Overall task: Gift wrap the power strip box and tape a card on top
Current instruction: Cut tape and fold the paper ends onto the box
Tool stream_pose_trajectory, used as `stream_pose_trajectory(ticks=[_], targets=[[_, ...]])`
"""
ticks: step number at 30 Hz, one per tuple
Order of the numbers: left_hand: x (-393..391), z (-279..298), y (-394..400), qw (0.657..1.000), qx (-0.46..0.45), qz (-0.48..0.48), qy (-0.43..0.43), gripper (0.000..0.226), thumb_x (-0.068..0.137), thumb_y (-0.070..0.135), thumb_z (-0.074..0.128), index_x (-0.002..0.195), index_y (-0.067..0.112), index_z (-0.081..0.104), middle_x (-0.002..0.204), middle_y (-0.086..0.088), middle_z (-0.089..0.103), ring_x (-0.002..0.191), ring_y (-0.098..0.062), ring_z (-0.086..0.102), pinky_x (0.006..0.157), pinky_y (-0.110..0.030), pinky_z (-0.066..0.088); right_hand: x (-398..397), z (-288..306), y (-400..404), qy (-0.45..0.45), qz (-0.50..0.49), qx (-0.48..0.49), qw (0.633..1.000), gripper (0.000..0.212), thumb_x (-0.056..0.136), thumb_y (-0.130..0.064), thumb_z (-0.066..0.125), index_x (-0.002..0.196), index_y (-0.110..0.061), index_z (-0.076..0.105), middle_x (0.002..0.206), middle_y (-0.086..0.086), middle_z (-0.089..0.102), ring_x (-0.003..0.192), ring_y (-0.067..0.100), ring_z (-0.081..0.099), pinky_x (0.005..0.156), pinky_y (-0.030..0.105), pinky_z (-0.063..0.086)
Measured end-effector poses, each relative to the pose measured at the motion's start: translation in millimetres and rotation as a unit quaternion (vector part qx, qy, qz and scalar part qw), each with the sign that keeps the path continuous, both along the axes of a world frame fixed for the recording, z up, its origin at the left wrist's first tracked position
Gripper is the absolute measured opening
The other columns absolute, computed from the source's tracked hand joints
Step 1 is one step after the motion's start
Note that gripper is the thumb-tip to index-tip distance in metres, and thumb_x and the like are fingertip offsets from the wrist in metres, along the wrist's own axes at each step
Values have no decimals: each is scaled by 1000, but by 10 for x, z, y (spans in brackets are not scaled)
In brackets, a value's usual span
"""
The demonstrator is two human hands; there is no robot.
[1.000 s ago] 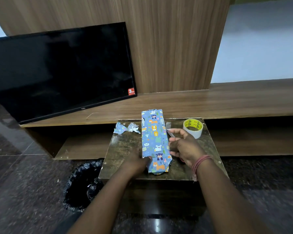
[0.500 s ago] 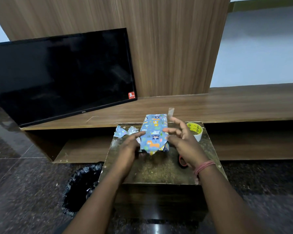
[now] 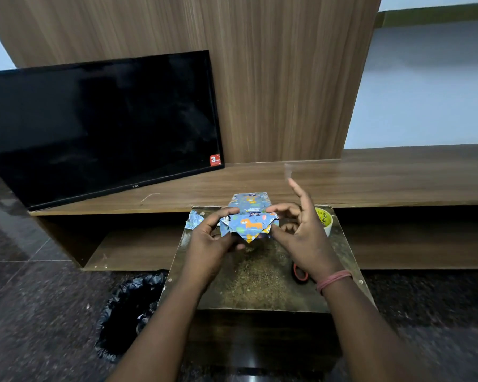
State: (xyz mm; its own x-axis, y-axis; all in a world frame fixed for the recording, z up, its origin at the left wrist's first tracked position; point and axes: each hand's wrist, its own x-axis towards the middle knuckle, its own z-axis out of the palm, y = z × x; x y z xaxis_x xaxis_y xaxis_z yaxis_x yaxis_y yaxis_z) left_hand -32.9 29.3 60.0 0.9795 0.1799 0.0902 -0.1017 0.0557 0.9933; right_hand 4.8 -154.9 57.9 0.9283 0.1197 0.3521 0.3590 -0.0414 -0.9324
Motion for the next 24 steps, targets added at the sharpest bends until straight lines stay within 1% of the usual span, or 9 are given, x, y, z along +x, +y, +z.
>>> stream_pose_trajectory(ticks=[3, 7, 10, 12, 13, 16, 18, 20, 24], targets=[[24, -1, -18, 1000, 1, 18, 1, 41, 87, -14, 67, 119, 11, 72, 132, -5, 68, 81, -29, 76, 67, -30, 63, -28, 38, 7, -12, -13, 12, 1000, 92, 84, 5, 70, 152, -40, 28, 106, -2, 74, 73, 19, 50, 71, 30, 47], [19, 73, -51, 999, -21, 24, 9, 37, 90, -14, 64, 116, 10, 73, 111, -7, 75, 69, -24, 75, 62, -27, 62, -31, 79, 16, -19, 6, 22, 1000, 98, 85, 9, 68, 157, -38, 20, 108, 0, 74, 75, 25, 50, 72, 35, 44], [34, 98, -67, 999, -36, 27, 19, 34, 90, -12, 65, 114, 9, 73, 106, -14, 75, 67, -24, 73, 61, -27, 62, -52, 147, -1, -39, 31, 11, 999, 106, 83, 14, 66, 159, -37, 11, 111, 1, 72, 79, 29, 56, 69, 39, 43], [51, 106, -64, 998, -45, 27, 25, 33, 90, -12, 65, 114, 9, 73, 107, -18, 75, 66, -23, 73, 61, -28, 63, -116, 221, -6, -54, 64, -2, 997, 108, 83, 13, 64, 159, -38, 7, 113, 1, 71, 92, 42, 58, 77, 50, 48], [59, 108, -64, 998, -48, 24, 28, 33, 90, -13, 65, 113, 9, 74, 106, -20, 75, 65, -22, 73, 61, -28, 62, -151, 250, -3, -60, 79, -15, 995, 106, 85, 12, 64, 159, -38, 6, 111, 1, 71, 95, 43, 59, 84, 51, 49], [68, 128, -74, 998, -54, 14, 30, 36, 89, -15, 62, 112, 10, 73, 96, -21, 76, 63, -21, 72, 60, -26, 62, -178, 250, 40, -78, 79, -79, 991, 106, 87, -1, 73, 159, -40, 6, 104, -1, 73, 111, 27, 62, 103, 43, 48], [66, 142, -79, 998, -54, 9, 30, 37, 89, -17, 61, 113, 10, 73, 90, -19, 77, 63, -21, 72, 61, -26, 62, -146, 231, 53, -88, 57, -116, 988, 107, 85, -7, 76, 158, -44, 8, 103, -6, 72, 119, 21, 59, 109, 41, 43], [70, 149, -71, 998, -57, 9, 34, 38, 89, -17, 62, 115, 9, 73, 93, -19, 77, 64, -21, 72, 62, -27, 63, -123, 238, 38, -120, 22, -172, 978, 106, 85, -10, 77, 158, -47, 9, 103, -13, 71, 117, 16, 57, 107, 33, 41], [81, 169, -48, 997, -66, 2, 32, 40, 90, -16, 61, 115, 12, 73, 118, -20, 72, 70, -24, 74, 65, -27, 63, -164, 293, 72, -212, -37, -285, 934, 94, 89, -15, 74, 159, -39, 15, 101, -22, 63, 104, 7, 53, 92, 22, 43]])
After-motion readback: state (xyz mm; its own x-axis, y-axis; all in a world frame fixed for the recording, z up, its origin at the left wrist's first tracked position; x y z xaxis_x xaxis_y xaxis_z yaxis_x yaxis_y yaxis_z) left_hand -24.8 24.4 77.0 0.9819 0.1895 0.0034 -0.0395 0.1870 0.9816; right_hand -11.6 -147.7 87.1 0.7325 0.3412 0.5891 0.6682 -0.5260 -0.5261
